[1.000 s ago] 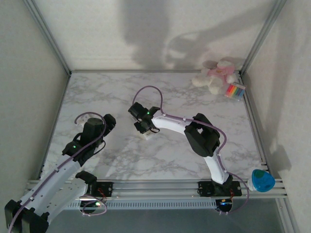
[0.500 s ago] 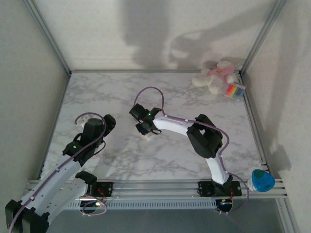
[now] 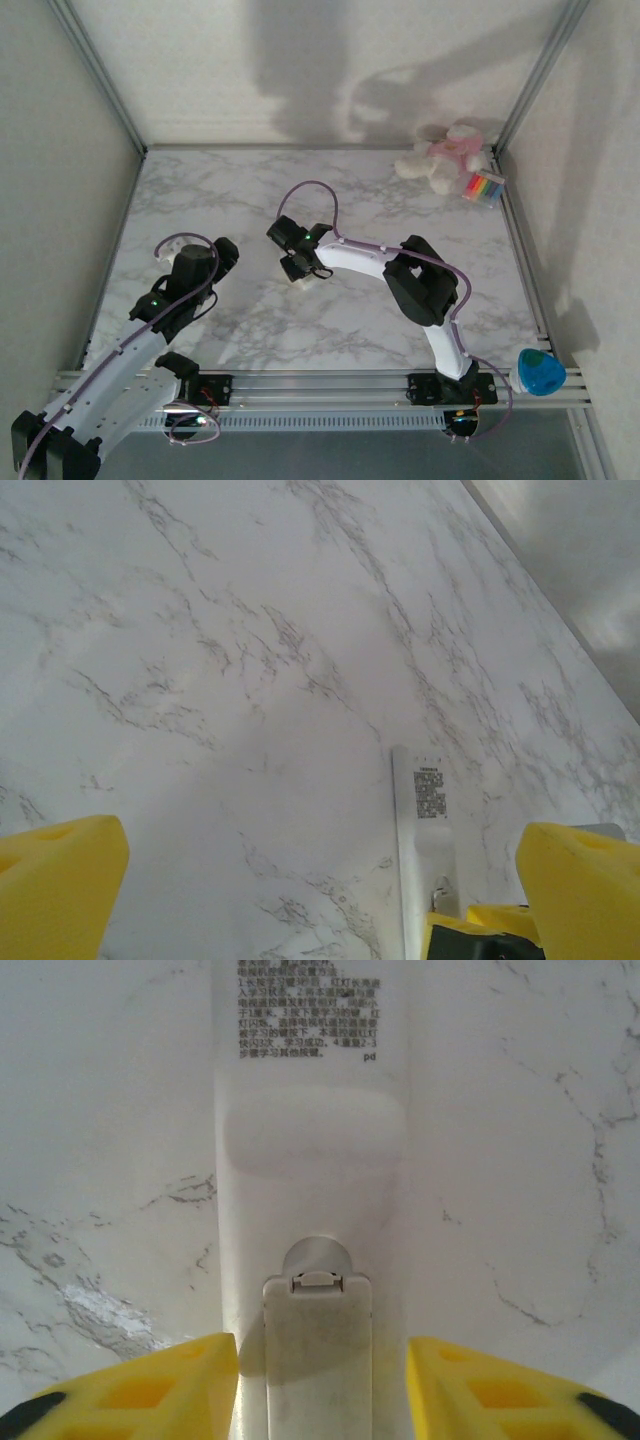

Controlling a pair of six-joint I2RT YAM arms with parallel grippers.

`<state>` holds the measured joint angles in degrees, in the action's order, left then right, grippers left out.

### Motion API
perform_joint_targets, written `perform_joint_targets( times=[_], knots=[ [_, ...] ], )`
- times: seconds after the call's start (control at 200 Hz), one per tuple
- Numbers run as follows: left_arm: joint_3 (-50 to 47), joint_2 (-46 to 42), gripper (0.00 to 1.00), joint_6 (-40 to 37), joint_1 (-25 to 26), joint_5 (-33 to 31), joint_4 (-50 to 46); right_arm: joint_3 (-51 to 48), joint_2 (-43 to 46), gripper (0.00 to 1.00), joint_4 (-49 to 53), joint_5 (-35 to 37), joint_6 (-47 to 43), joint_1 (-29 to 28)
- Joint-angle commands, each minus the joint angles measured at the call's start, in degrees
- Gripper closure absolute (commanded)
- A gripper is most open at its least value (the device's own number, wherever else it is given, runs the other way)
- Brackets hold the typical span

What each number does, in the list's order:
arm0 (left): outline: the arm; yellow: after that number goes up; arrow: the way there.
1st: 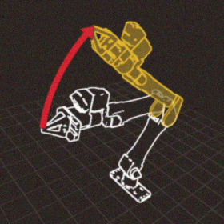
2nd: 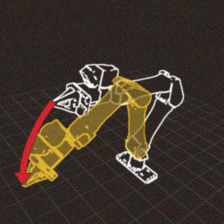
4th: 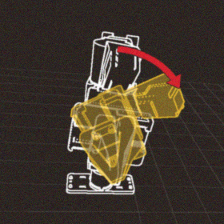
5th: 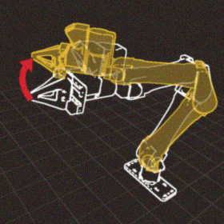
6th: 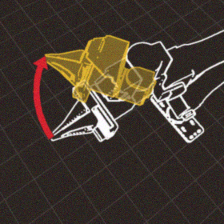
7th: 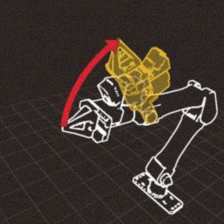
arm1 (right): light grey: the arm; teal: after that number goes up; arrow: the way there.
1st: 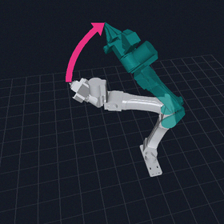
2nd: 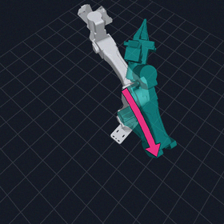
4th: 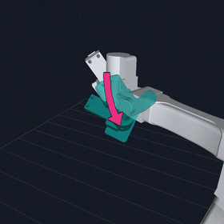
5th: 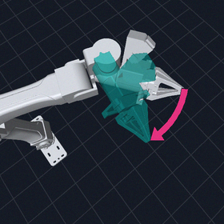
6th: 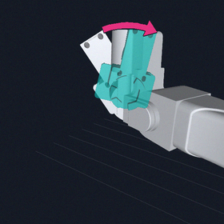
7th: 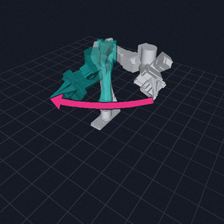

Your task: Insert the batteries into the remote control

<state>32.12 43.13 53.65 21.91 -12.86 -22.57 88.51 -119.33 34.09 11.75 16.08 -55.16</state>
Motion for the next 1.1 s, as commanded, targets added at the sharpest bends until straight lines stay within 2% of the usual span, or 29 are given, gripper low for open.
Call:
perform_joint_targets(
  times=[0.0, 0.25, 0.651, 1.097],
  knots=[
    [-0.74, -0.77, 0.01, -0.01, -0.66, 0.69, 0.09, -0.09, 2.44, 0.47, 2.02, -0.34, 0.38, -0.68],
    [-0.91, -0.1, 0.0, -1.29, -0.64, 3.26, 1.85, 1.27, 4.63, 0.48, 2.56, -1.38, 0.36, 1.24],
    [-1.6, 0.0, 0.0, -1.04, -0.64, 5.0, 2.65, 1.21, 0.68, 0.53, 2.77, -1.65, 0.53, 2.87],
    [-1.61, 0.29, 0.0, -1.27, -0.64, 5.83, 3.21, -2.97, -3.06, 0.54, 1.47, -3.11, 1.59, 2.95]
  ],
)
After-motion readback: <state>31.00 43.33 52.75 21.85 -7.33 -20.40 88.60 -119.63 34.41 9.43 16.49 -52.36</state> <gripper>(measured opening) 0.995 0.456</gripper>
